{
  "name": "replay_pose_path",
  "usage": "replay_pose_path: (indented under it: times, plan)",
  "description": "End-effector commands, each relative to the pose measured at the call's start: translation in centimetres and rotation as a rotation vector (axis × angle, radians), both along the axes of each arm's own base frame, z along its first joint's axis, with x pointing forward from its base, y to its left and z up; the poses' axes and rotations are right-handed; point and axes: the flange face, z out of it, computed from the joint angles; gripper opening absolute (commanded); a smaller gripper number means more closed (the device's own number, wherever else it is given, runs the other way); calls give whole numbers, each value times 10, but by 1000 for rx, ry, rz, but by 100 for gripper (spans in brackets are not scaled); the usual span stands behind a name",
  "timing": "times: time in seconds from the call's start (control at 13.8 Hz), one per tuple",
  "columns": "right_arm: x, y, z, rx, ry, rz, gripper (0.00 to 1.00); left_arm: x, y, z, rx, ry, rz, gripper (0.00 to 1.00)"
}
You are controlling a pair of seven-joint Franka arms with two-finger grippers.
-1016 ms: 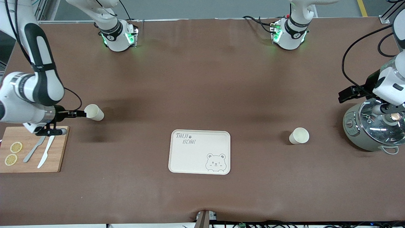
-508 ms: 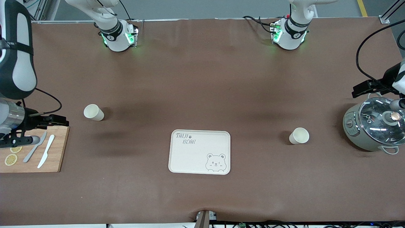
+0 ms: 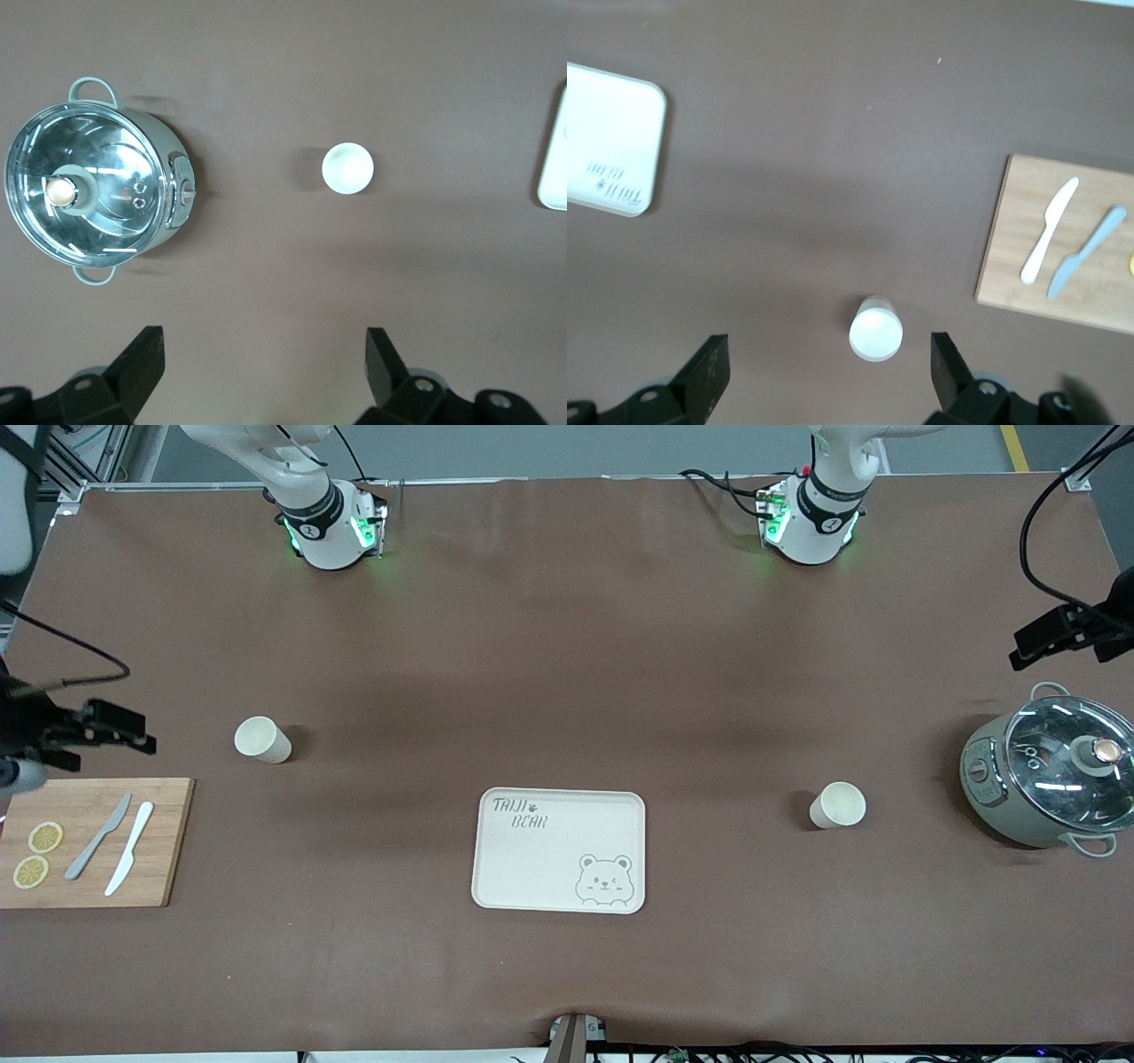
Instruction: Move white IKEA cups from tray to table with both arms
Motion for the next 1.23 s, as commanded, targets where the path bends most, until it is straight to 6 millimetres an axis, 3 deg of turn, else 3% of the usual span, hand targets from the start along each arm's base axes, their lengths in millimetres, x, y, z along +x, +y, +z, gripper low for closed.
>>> replay_pose_path:
  times: [0.0,0.22,0.44,0.58,0.73,1.16]
  plan:
    - [-47,1,45,-11,11,0,100,-40,-16,15,-6,-11,-38,100]
    - [-95,0,62,-8,20,-60,100,-71,-25,17,-25,-21,-46,100]
    - [-127,17,67,-80,71,-185,100,-77,-38,15,-21,-29,-58,100]
    - [-127,7,61,-126,75,-220,100,-77,-43,19,-8,-37,-68,100]
    - [-124,-24,58,-104,70,-272,100,-74,-37,19,-8,-31,-70,100]
    - [-113,-11,60,-53,-5,-243,100,-62,-30,10,-14,-20,-46,100]
